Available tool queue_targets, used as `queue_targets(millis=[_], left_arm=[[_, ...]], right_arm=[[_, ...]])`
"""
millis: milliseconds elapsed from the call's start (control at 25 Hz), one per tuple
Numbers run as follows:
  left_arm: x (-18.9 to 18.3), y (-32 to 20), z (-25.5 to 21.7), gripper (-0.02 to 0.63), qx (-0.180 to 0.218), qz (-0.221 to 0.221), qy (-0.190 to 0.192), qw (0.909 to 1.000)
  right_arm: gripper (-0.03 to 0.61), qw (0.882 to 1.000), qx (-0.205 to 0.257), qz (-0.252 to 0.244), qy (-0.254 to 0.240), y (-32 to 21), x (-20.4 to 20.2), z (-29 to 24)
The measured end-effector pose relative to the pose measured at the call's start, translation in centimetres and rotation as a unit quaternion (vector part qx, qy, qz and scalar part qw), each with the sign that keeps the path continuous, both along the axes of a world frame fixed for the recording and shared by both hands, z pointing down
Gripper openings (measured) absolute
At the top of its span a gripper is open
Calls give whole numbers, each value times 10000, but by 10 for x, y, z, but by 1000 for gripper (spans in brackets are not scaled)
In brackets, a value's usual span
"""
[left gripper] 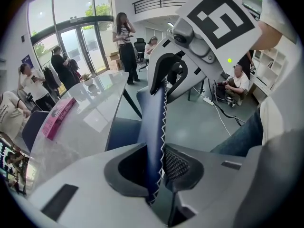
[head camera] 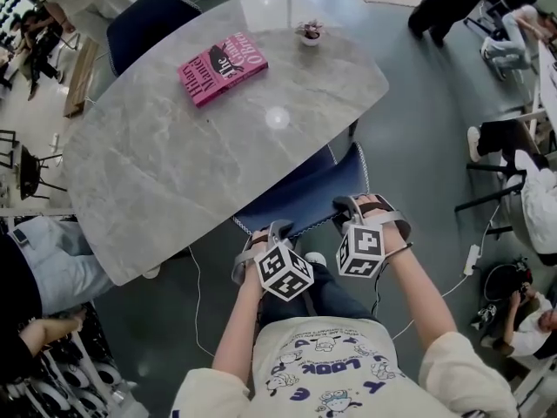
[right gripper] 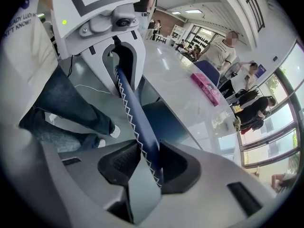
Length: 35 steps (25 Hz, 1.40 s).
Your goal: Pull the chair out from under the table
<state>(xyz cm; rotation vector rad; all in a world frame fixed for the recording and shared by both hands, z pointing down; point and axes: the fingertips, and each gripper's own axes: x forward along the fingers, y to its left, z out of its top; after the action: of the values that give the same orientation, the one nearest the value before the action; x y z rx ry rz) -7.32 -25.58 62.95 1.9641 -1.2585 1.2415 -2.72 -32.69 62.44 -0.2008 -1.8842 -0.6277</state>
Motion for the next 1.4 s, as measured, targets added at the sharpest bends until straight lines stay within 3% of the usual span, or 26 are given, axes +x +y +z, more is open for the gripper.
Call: queue_targets(millis=[640, 1400], left_arm=[[55, 39, -1, 95, -70, -281, 53, 9996], [112, 109, -2, 96, -165, -352, 95, 9992]], right_arm=[[129, 9991, -160, -398, 4, 36, 50, -1], [129, 9986, -248, -460, 45, 106, 106, -3]])
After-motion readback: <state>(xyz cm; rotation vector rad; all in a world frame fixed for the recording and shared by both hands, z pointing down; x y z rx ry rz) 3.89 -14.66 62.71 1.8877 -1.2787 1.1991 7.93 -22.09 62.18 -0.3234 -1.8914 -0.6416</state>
